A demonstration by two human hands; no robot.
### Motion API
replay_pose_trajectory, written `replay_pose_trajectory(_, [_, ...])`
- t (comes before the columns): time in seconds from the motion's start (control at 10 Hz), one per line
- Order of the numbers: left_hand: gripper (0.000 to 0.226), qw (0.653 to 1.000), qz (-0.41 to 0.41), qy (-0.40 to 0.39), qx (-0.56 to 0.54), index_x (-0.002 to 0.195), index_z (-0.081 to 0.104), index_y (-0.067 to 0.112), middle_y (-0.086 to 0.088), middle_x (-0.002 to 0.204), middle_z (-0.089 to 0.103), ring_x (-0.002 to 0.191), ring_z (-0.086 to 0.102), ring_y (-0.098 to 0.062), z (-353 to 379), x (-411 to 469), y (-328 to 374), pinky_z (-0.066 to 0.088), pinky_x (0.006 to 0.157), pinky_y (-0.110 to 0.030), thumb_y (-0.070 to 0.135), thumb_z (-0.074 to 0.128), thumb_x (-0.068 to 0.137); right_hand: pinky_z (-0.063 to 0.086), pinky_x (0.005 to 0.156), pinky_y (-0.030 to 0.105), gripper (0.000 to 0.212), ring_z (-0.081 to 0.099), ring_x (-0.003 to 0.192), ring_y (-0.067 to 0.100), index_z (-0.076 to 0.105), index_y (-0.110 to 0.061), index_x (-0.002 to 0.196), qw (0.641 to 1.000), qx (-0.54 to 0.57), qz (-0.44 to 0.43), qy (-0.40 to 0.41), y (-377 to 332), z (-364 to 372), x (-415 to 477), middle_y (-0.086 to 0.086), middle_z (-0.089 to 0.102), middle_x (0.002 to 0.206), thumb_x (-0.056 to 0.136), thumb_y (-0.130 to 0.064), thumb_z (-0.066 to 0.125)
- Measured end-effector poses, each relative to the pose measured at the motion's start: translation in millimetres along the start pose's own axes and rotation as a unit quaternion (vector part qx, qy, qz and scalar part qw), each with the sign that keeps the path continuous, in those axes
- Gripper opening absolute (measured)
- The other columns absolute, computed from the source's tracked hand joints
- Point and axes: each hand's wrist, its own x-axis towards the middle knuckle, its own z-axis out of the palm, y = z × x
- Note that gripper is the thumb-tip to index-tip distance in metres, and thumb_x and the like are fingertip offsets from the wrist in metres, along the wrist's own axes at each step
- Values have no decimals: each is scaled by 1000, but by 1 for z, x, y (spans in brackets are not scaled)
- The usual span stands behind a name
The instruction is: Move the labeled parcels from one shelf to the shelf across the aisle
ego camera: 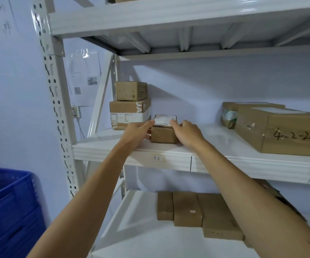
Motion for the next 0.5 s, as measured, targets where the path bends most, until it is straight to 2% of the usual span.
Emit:
replay_pose_trajectory(0.1, [39, 999, 18, 15, 22, 102, 82, 16, 1, 97, 81, 84, 75, -13, 0, 1, -3, 49, 74, -25, 51, 64, 96, 47, 77, 38, 68, 63, 102, 33, 57, -7, 124, 1000, -12, 2, -1, 2, 1, 2, 14, 67, 115, 94, -64, 36])
replay_pose_trajectory(0.2, [44, 999, 30, 27, 35, 105, 81, 12, 0, 101, 80, 86, 77, -16, -1, 1, -6, 52, 76, -27, 52, 65, 95, 50, 90, 42, 64, 61, 112, 34, 50, -8, 131, 1000, 4, -1, 12, 6, -1, 2, 12, 65, 124, 96, -61, 40])
replay_pose_trajectory(0.3, [48, 998, 34, 35, 42, 106, 79, 9, -2, 101, 80, 90, 77, -20, -2, -2, -6, 49, 72, -28, 54, 63, 96, 48, 88, 40, 57, 60, 115, 33, 49, -8, 130, 999, 20, -12, 29, 5, -5, -2, 12, 64, 128, 99, -56, 42])
replay_pose_trajectory(0.4, [50, 998, 42, 29, 39, 108, 78, 10, 0, 102, 79, 90, 77, -20, -2, -4, -8, 53, 81, -34, 55, 58, 98, 43, 84, 36, 48, 60, 118, 32, 49, -9, 132, 998, 14, -39, 57, 6, -6, -7, 11, 63, 130, 104, -47, 45])
replay_pose_trajectory(0.5, [45, 998, 38, 54, 15, 112, 76, 10, -2, 106, 79, 88, 76, -19, -4, -7, -7, 56, 90, -40, 49, 55, 102, 42, 87, 33, 40, 61, 117, 30, 52, -11, 133, 991, 45, -63, 107, 2, -11, -14, 9, 61, 131, 104, -39, 47])
